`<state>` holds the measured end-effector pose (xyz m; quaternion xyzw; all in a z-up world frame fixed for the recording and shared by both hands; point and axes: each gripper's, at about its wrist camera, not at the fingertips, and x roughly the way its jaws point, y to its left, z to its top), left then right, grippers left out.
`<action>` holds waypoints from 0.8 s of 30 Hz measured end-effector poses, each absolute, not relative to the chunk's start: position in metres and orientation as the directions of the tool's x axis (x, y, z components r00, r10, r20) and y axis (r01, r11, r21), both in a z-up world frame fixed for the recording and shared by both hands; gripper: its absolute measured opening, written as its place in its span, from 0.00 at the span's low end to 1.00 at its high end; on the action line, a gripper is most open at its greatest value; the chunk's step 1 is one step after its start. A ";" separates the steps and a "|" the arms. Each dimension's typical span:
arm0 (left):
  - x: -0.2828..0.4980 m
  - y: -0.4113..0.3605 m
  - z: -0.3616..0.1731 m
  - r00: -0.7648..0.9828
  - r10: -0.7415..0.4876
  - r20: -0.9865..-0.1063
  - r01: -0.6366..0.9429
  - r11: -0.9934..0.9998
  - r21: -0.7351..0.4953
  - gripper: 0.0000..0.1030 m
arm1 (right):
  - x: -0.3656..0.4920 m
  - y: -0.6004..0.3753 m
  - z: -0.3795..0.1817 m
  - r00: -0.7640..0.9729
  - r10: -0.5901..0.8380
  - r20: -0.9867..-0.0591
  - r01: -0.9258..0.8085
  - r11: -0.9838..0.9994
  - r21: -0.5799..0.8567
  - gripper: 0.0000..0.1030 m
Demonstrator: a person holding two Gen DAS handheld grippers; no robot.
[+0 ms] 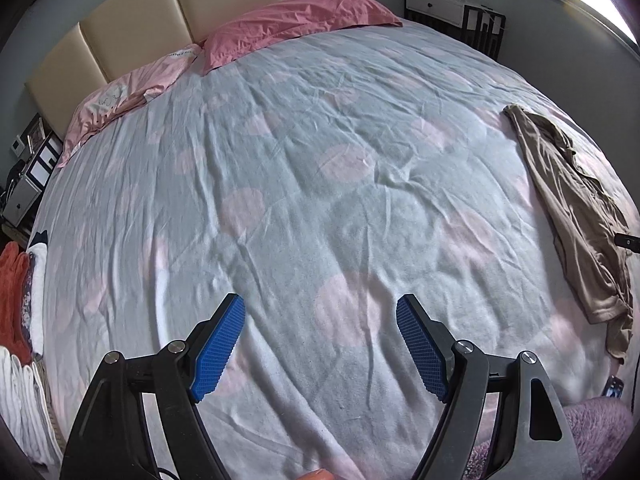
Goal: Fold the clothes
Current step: 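Lower the right tool onto the beige shirt and grasp its fabric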
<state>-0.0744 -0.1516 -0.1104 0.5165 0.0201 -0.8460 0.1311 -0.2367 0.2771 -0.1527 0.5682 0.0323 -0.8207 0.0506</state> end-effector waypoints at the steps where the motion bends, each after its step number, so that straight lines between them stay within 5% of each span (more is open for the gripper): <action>1: -0.076 -0.154 -0.115 -0.422 -0.203 -0.884 0.245 -0.964 0.104 0.77 | -0.241 0.279 -0.162 -0.328 -0.049 -0.943 0.111 -0.994 0.013 0.70; 8: -0.089 -0.162 -0.134 -0.388 -0.199 -0.900 0.246 -0.963 0.107 0.77 | -0.261 0.282 -0.200 -0.256 -0.045 -0.966 0.090 -0.996 0.022 0.64; 13: -0.093 -0.162 -0.143 -0.382 -0.175 -0.907 0.237 -0.968 0.087 0.77 | -0.264 0.288 -0.208 -0.241 -0.100 -0.965 0.091 -0.993 0.080 0.76; 15: -0.091 -0.162 -0.145 -0.380 -0.173 -0.909 0.230 -0.969 0.088 0.77 | -0.261 0.285 -0.208 -0.260 -0.079 -0.962 0.096 -0.994 0.056 0.74; 17: -0.088 -0.165 -0.145 -0.377 -0.177 -0.909 0.227 -0.969 0.095 0.77 | -0.257 0.282 -0.204 -0.290 -0.047 -0.956 0.096 -0.995 0.020 0.65; 21: -0.080 -0.181 -0.137 -0.385 -0.197 -0.901 0.241 -0.964 0.108 0.77 | -0.252 0.284 -0.191 -0.337 -0.011 -0.942 0.065 -0.998 -0.012 0.26; 24: -0.070 -0.196 -0.125 -0.401 -0.231 -0.886 0.254 -0.958 0.134 0.77 | -0.250 0.284 -0.170 -0.373 -0.017 -0.928 0.034 -0.999 0.004 0.17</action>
